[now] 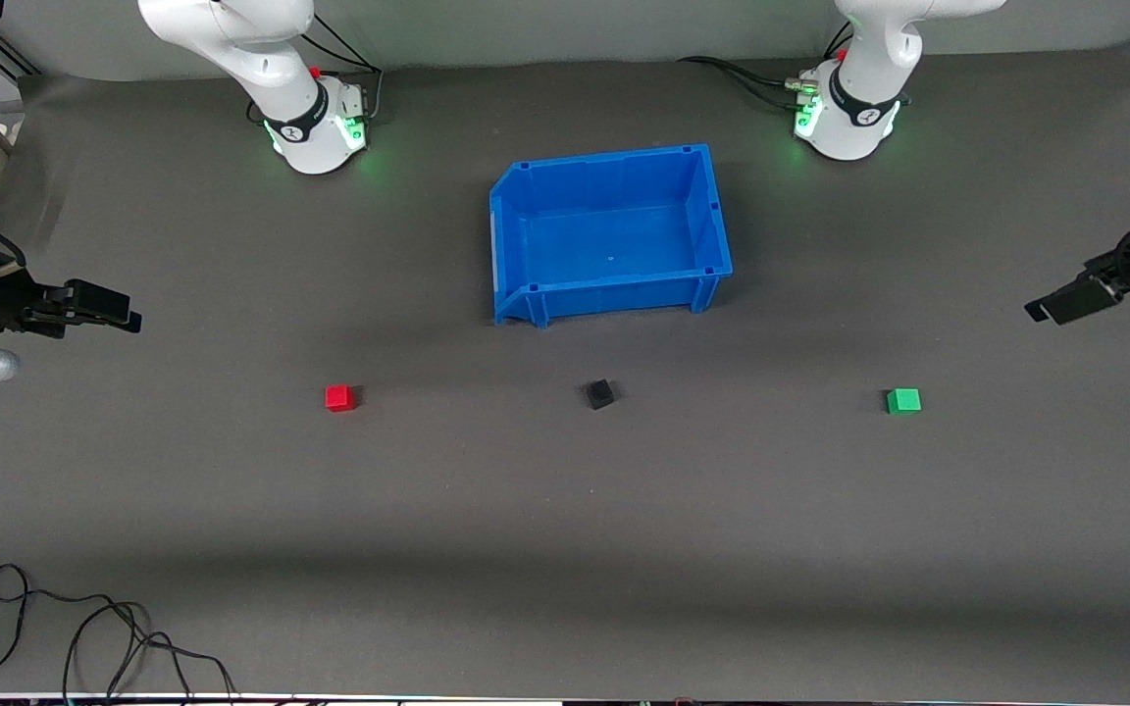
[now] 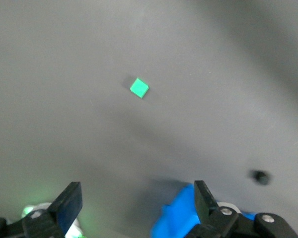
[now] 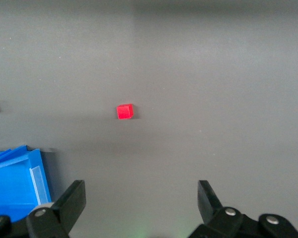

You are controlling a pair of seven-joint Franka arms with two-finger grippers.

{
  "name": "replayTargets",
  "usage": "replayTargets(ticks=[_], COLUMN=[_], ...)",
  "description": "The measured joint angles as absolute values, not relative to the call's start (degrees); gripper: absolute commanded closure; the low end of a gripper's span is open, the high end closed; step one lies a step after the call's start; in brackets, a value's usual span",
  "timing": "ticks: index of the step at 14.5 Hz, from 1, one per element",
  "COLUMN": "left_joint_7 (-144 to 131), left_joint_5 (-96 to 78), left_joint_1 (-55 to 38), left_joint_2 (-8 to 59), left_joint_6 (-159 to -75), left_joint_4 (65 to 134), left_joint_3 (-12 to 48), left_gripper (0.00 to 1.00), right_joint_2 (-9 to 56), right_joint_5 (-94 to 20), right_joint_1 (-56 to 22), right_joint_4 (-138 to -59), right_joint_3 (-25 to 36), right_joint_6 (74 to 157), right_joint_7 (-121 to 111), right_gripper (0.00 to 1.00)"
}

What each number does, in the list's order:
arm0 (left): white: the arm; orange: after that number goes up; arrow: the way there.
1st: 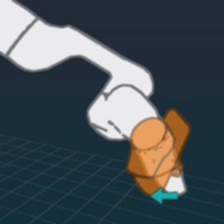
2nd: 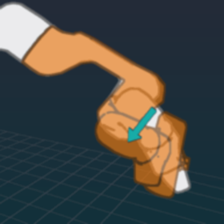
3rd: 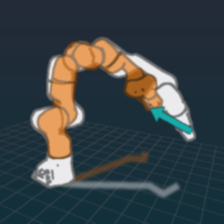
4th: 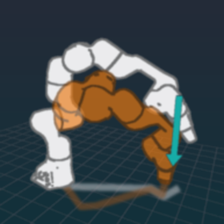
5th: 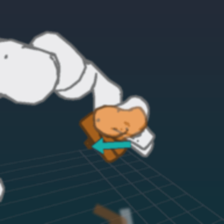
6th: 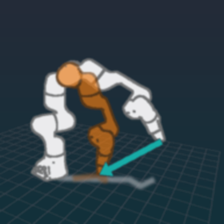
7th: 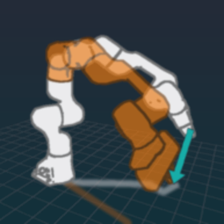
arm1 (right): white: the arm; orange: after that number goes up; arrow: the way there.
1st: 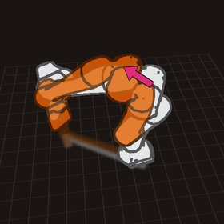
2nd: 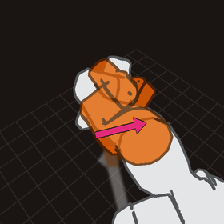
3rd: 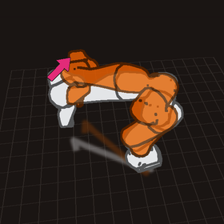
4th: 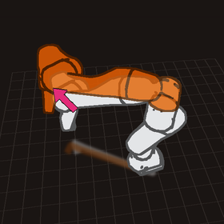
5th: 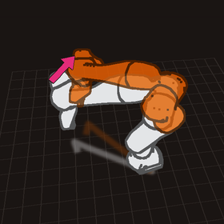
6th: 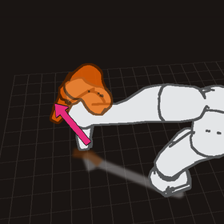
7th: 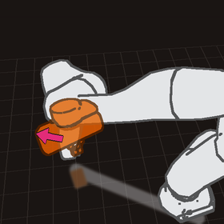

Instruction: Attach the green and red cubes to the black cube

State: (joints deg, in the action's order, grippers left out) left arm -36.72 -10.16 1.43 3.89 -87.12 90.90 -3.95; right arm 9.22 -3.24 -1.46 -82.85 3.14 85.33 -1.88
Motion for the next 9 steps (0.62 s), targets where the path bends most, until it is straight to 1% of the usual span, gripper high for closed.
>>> replayTargets(ticks=[3,6,9], left_joint_7=[-50.6,-60.5,-62.4], left_joint_5=[-14.5,-18.5,-20.9], left_joint_1=[3.8,5.8,8.2], left_joint_2=[5.1,6.2,6.8], left_joint_6=[-86.7,-86.8,-89.7], left_joint_4=[91.4,92.9,96.9], left_joint_3=[-4.0,-4.1,-4.1], left_gripper=[0.00,0.00,0.00], right_joint_2=[10.3,13.3,15.8], right_joint_5=[-1.7,-3.9,-4.2], right_joint_1=[-1.5,-1.5,-1.5], right_joint_4=[-83.1,-83.2,-83.3], right_joint_3=[3.2,3.1,3.0], right_joint_6=[85.4,87.1,88.2], right_joint_7=[0.2,13.9,22.8], right_gripper=[0.00,0.00,0.00])
